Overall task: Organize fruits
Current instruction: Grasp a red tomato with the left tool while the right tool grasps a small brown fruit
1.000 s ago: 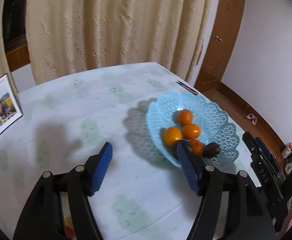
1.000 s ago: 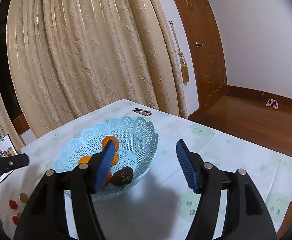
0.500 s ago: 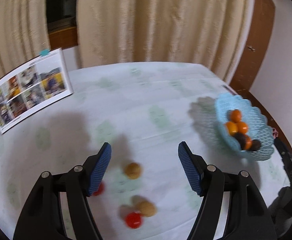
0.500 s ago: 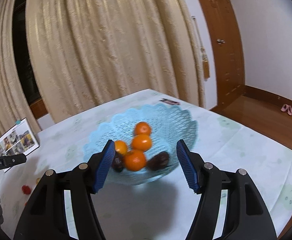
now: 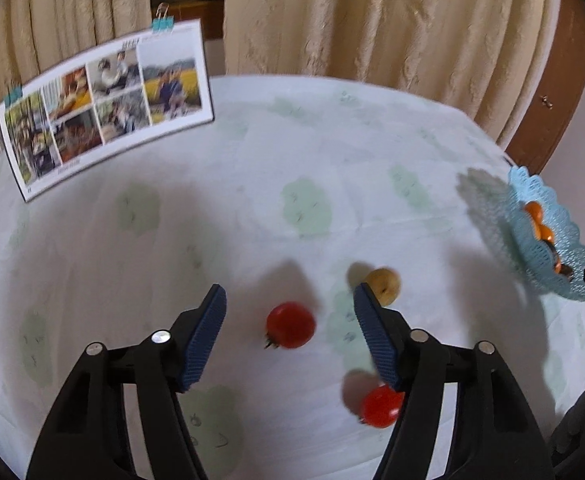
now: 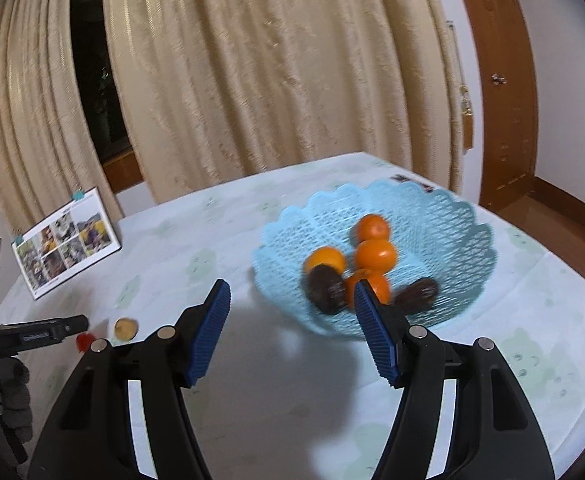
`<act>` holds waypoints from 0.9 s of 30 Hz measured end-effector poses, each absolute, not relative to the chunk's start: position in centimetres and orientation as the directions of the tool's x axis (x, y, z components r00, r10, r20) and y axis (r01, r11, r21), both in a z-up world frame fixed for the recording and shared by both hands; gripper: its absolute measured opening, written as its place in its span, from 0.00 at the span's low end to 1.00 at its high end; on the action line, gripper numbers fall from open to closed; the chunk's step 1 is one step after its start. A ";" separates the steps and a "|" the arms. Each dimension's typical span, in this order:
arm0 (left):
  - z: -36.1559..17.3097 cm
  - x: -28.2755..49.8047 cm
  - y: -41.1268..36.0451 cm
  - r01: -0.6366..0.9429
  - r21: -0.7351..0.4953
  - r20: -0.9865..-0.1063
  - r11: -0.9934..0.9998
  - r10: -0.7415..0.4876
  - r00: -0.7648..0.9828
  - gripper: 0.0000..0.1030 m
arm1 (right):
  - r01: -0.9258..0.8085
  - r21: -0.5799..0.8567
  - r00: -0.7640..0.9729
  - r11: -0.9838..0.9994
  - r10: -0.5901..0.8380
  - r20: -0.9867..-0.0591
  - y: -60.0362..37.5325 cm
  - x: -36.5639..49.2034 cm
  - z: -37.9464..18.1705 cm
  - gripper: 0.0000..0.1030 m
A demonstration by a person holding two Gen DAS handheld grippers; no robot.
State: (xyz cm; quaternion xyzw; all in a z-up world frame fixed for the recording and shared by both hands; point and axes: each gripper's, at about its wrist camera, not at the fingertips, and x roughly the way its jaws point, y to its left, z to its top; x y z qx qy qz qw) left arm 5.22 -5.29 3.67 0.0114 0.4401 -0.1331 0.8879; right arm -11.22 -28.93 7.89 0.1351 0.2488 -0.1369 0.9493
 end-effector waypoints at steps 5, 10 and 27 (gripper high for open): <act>2.1 5.4 -5.1 0.251 -0.101 -0.803 0.963 -0.228 0.550 0.52 | 0.289 0.180 0.833 0.940 -0.154 -0.531 -27.7 -10.4 7.6 0.64; 1.2 5.6 -5.2 0.255 -0.092 -0.806 0.963 -0.222 0.549 0.44 | 0.233 0.193 0.822 0.953 -0.087 -0.562 -26.4 -9.6 7.0 0.64; 4.1 4.8 -4.0 0.251 -0.122 -0.752 0.960 -0.255 0.608 0.28 | -0.046 0.238 0.689 0.970 0.203 -0.696 -19.9 -6.9 4.0 0.64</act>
